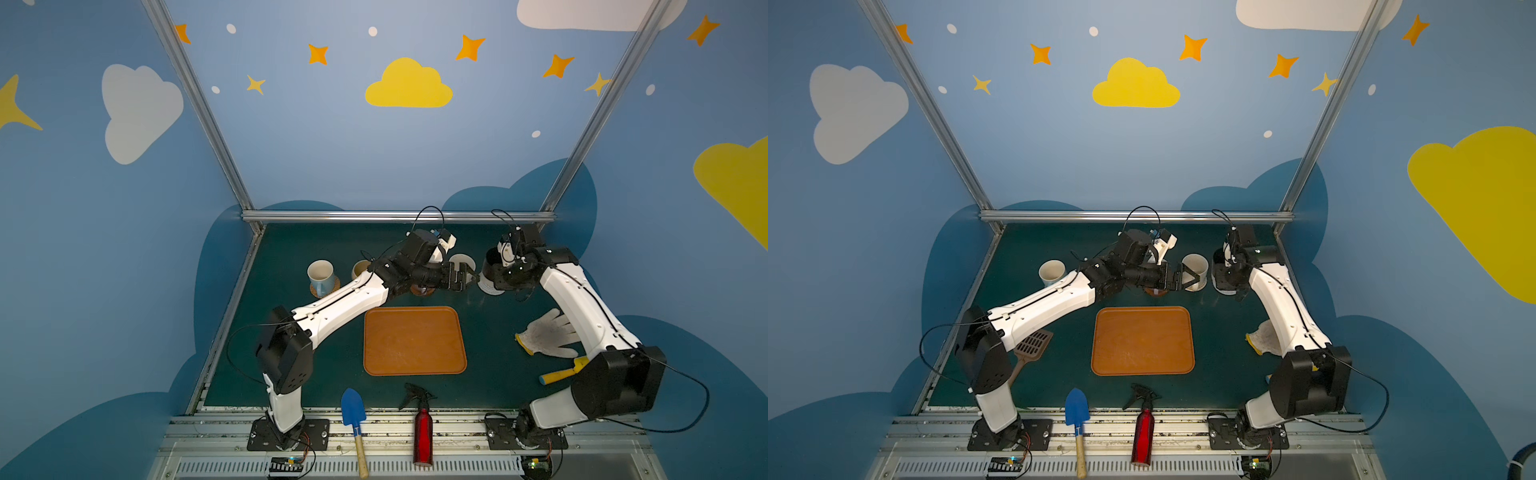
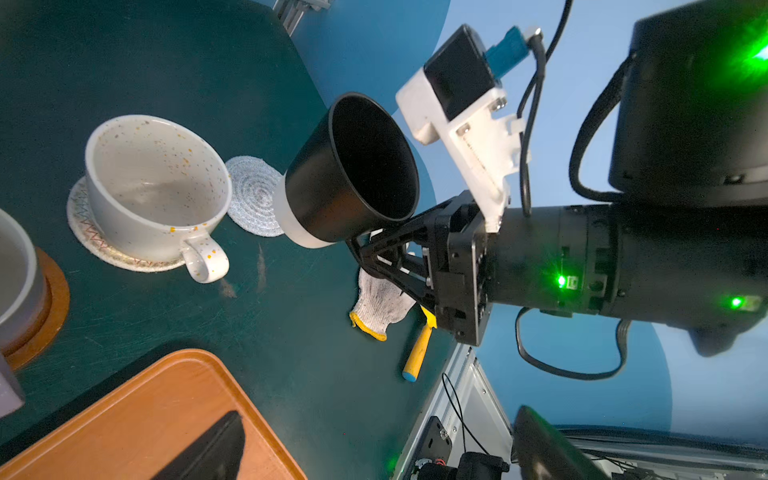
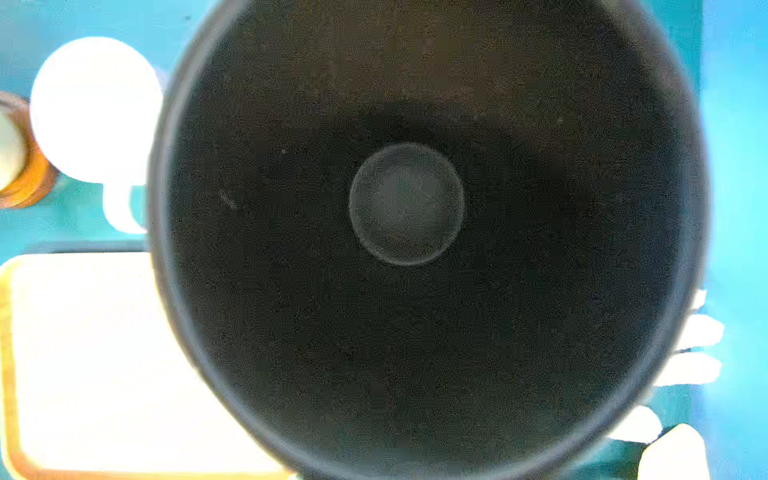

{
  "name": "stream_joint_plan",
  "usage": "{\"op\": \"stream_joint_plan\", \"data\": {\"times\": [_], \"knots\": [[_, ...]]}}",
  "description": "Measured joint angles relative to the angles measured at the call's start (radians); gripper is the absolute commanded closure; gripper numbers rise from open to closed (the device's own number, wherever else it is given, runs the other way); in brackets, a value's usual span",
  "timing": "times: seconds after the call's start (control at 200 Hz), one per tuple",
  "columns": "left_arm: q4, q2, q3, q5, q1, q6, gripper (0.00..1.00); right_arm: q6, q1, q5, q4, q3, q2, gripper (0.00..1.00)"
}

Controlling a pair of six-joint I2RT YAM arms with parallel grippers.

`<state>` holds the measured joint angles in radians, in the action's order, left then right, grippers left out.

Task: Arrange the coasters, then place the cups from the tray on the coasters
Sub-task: 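Lift the black mug and carry it toward the white knit coaster with the right gripper, then lower the black mug onto the white knit coaster with the right gripper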

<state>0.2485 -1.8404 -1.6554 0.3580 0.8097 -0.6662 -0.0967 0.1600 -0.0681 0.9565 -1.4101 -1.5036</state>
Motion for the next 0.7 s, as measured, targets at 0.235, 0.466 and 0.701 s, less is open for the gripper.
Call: {"op": "stream_joint_plan", "data": {"times": [0.235, 0.466, 0.701], "knots": [[0.033, -0.068, -0.081, 0.025, 0.0, 0.013, 0.0, 0.008, -0.077, 0.03, -0.035, -0.003, -0.046, 1.0], [0.056, -0.112, -0.116, 0.035, -0.001, 0.016, 0.0, 0.012, -0.121, 0.072, -0.087, -0.011, -0.147, 1.0], [0.067, -0.116, -0.117, 0.039, -0.004, 0.027, 0.0, 0.063, -0.149, 0.1, -0.1, -0.05, -0.242, 1.0]]}}
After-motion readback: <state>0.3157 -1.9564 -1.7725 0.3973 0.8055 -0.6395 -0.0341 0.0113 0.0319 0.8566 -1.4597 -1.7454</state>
